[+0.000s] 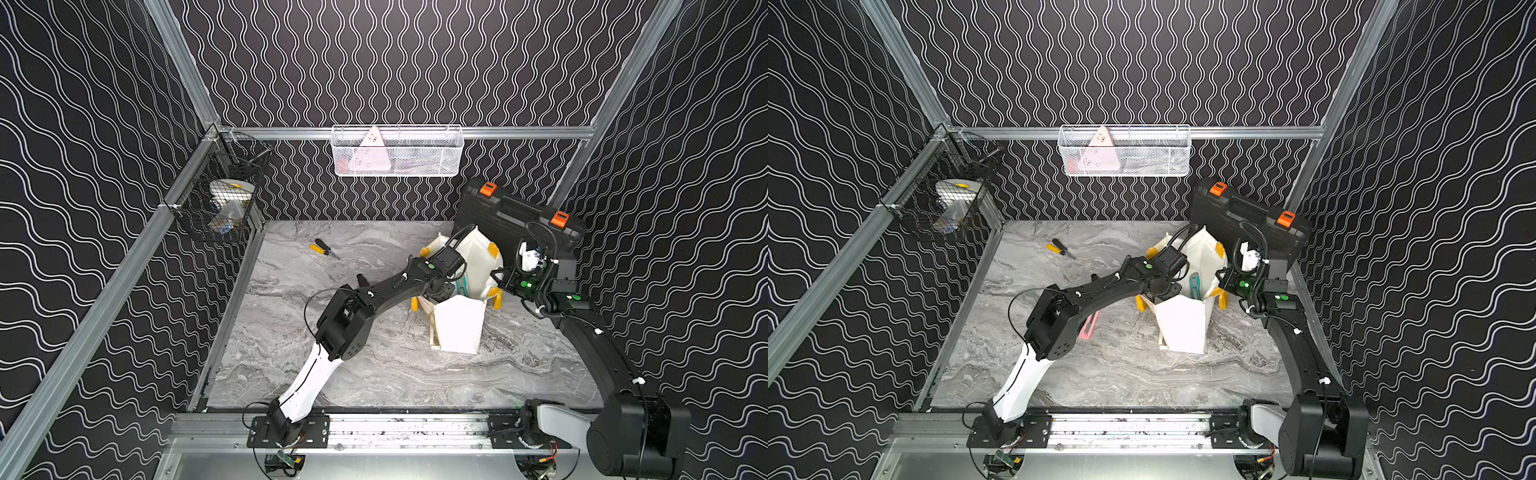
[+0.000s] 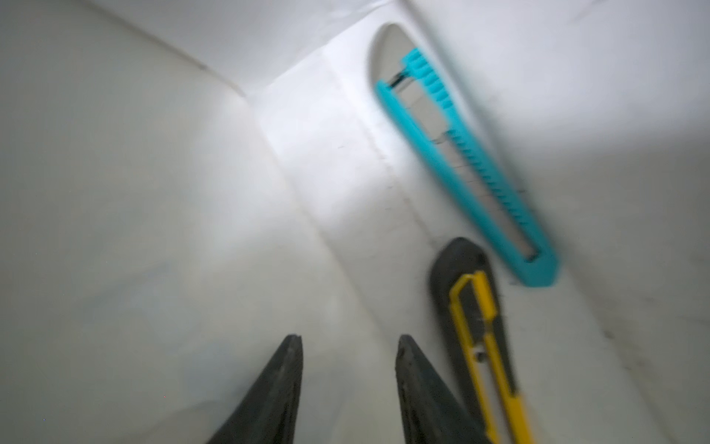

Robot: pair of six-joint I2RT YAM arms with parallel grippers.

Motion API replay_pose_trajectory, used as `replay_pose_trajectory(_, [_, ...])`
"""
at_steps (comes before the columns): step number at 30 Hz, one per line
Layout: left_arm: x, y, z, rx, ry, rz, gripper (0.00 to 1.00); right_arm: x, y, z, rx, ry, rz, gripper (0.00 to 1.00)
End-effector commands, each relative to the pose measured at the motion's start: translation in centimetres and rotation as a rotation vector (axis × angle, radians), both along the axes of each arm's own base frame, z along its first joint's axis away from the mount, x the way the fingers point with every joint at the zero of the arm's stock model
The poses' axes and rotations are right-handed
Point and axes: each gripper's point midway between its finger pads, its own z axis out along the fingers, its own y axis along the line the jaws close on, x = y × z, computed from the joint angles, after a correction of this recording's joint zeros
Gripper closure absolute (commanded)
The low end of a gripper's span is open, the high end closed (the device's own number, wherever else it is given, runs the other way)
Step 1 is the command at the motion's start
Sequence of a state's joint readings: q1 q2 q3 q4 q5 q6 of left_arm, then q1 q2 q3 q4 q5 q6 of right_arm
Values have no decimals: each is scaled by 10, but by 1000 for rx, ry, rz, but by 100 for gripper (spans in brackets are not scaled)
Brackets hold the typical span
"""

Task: Place the art knife into the pouch
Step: Place the utility knife in the pouch.

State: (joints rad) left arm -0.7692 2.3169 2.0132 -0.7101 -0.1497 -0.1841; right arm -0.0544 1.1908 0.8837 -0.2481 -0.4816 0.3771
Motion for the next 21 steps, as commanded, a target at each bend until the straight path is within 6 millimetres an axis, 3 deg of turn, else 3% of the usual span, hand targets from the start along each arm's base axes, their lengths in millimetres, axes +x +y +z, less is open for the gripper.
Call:
replay_pose_trajectory(1, [1, 25, 3, 85, -15, 8, 54, 5, -17, 2, -35, 4, -78, 100])
replay_pose_trajectory(5, [4, 45, 4, 159, -28, 27, 53, 8, -31, -1, -37, 24, -130, 100])
replay_pose_trajectory(10, [6, 71, 5, 273, -44, 45, 53, 12, -35, -3, -44, 39, -135, 100])
replay_pose_trajectory(21, [-4, 103, 22, 412, -50, 0, 52, 15, -41, 0, -62, 32, -155, 100])
